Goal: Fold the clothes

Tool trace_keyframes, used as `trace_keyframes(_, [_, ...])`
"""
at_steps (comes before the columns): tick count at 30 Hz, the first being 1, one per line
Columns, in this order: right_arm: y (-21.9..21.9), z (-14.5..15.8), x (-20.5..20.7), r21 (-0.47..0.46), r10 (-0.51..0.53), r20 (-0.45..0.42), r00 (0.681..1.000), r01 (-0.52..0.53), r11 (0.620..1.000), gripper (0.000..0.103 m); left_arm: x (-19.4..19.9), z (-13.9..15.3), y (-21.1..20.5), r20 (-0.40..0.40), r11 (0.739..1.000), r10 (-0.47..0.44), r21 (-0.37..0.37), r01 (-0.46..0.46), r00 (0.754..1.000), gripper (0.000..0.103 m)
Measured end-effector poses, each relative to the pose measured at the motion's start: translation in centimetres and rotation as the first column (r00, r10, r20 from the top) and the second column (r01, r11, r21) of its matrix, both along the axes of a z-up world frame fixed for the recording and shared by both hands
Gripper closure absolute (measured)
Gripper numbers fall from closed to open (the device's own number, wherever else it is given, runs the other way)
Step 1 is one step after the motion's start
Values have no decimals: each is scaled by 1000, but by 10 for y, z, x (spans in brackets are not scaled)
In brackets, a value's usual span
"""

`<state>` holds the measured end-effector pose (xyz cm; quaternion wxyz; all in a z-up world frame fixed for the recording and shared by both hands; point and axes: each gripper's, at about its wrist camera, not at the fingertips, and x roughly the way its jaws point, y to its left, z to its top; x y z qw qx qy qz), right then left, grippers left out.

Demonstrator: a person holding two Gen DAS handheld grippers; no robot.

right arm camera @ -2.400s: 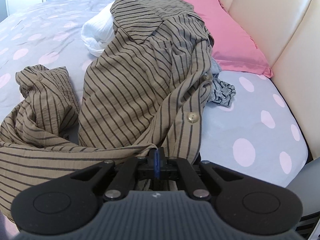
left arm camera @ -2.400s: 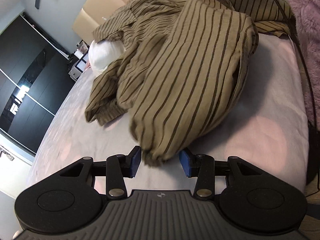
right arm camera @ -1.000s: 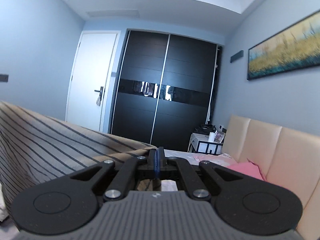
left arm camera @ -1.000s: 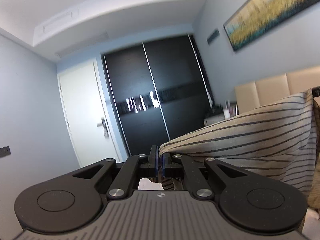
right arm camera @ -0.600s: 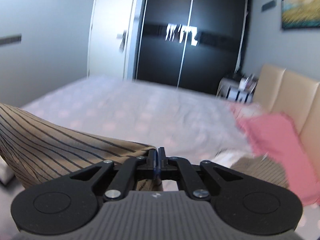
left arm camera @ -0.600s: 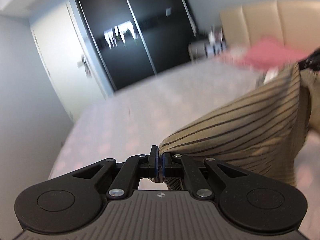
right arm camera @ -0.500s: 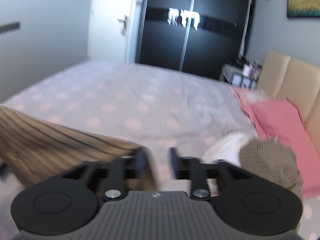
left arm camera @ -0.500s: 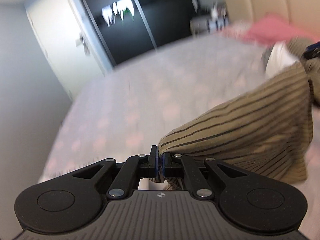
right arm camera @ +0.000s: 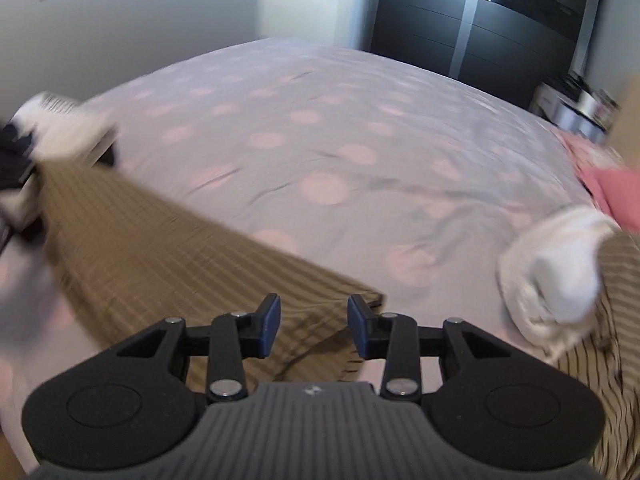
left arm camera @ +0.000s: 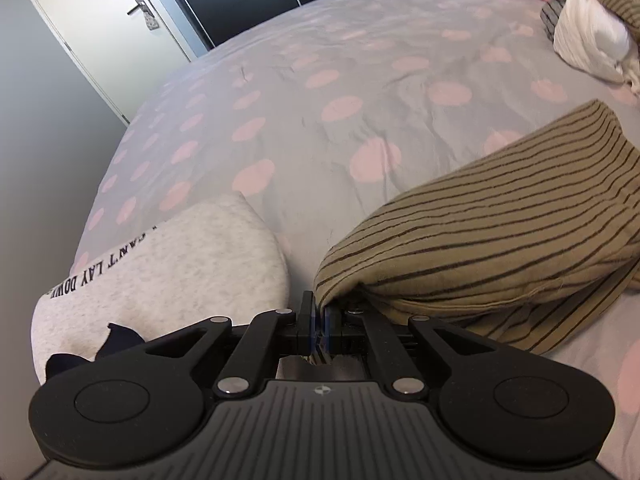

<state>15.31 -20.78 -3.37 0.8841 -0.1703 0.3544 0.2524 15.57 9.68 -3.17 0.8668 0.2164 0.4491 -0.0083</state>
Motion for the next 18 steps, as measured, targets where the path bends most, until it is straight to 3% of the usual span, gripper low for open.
trace_keyframes(8, [25, -32, -37, -85, 233, -49, 971, -236, 968, 60, -1, -8, 10, -21, 1000, 21, -17, -21, 1000, 101])
trace_keyframes(14, [43, -60, -63, -256, 382, -30, 923, -377, 890, 57, -2, -3, 10, -12, 999, 25, -29, -26, 1000, 101])
trace_keyframes(17, [49, -72, -63, -333, 398, -19, 917, -381, 863, 66, -4, 1, 10, 1, 999, 23, -38, -23, 1000, 101])
trace_keyframes(18, [49, -74, -63, -351, 397, -20, 918, -378, 857, 84, -6, 2, 10, 5, 999, 21, -42, -21, 1000, 101])
